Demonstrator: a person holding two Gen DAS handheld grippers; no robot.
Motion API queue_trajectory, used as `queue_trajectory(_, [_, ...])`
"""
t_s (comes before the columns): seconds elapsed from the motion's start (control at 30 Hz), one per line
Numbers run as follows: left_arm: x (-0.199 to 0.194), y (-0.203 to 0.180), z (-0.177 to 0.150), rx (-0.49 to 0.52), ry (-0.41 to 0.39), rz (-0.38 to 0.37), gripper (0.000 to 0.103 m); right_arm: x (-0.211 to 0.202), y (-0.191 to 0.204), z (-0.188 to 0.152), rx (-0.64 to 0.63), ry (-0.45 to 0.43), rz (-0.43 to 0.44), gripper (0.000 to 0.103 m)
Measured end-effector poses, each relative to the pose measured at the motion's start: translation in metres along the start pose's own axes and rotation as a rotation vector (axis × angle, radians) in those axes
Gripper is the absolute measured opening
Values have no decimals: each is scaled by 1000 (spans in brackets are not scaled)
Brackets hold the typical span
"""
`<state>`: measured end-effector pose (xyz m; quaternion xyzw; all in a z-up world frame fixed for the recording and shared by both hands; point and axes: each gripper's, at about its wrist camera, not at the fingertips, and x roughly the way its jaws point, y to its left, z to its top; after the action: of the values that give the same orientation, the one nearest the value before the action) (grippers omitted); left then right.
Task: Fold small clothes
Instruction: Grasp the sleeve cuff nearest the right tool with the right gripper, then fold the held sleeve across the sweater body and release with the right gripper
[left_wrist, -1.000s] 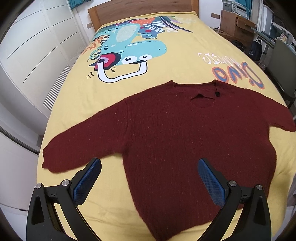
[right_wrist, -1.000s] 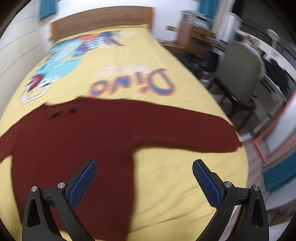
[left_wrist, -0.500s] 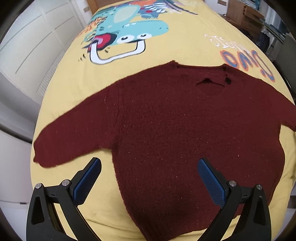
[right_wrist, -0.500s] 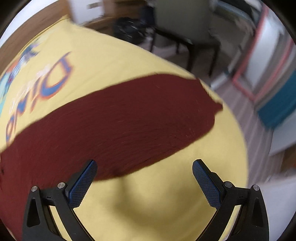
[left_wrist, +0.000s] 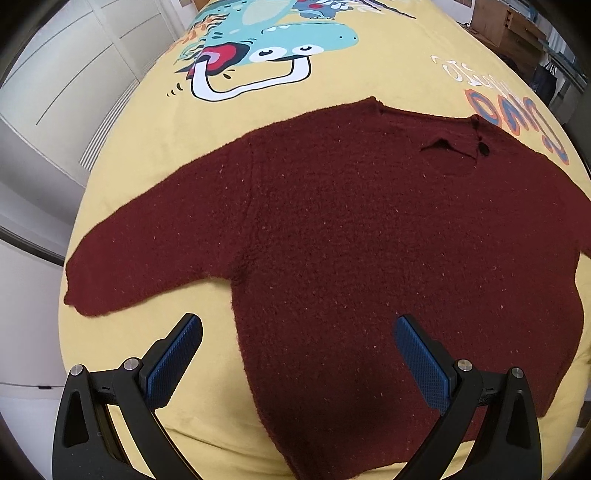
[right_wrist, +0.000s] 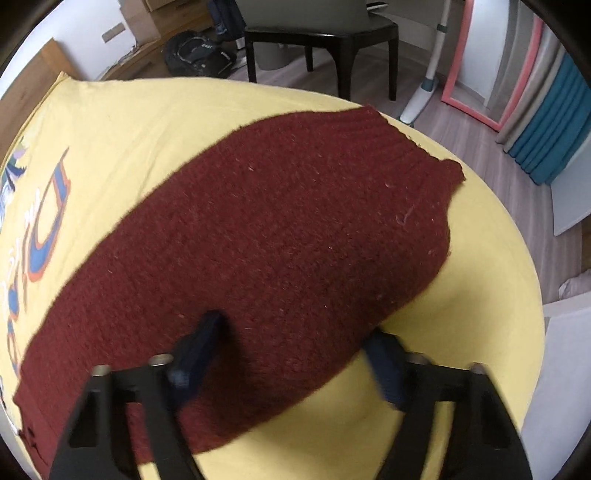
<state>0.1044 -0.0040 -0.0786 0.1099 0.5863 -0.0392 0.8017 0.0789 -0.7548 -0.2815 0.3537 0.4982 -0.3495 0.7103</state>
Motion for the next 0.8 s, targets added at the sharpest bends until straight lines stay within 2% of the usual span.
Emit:
queue_trajectory(0.03, [0, 1, -1, -1, -1, -1, 102, -2, 6, 2, -16, 7, 14, 35])
queue_trajectory(0.07, [-1, 1, -1, -2, -2, -1, 102, -5, 11, 2, -31, 6, 18, 13])
queue_trajectory(0.2, [-6, 7, -5, -7, -23, 2, 102, -41, 45, 0, -160, -82, 3, 13])
queue_trajectory(0.33, [-5, 15, -7, -6, -28, 9, 102, -106, 88, -13, -341, -229, 52, 13])
queue_trajectory(0.47, [-4, 21, -7, -17, -37, -13, 102, -163, 128, -35, -476, -305, 131, 12])
queue_trajectory(0.57, [-3, 27, -4, -25, -48, -24, 102, -199, 166, -54, -546, -338, 227, 12])
queue_trajectory(0.67, [-2, 31, 2, -24, -73, -8, 102, -234, 205, -86, -627, -359, 298, 13])
queue_trajectory(0.8, [3, 38, 10, -46, -88, -24, 102, -243, 263, -121, -699, -310, 406, 13])
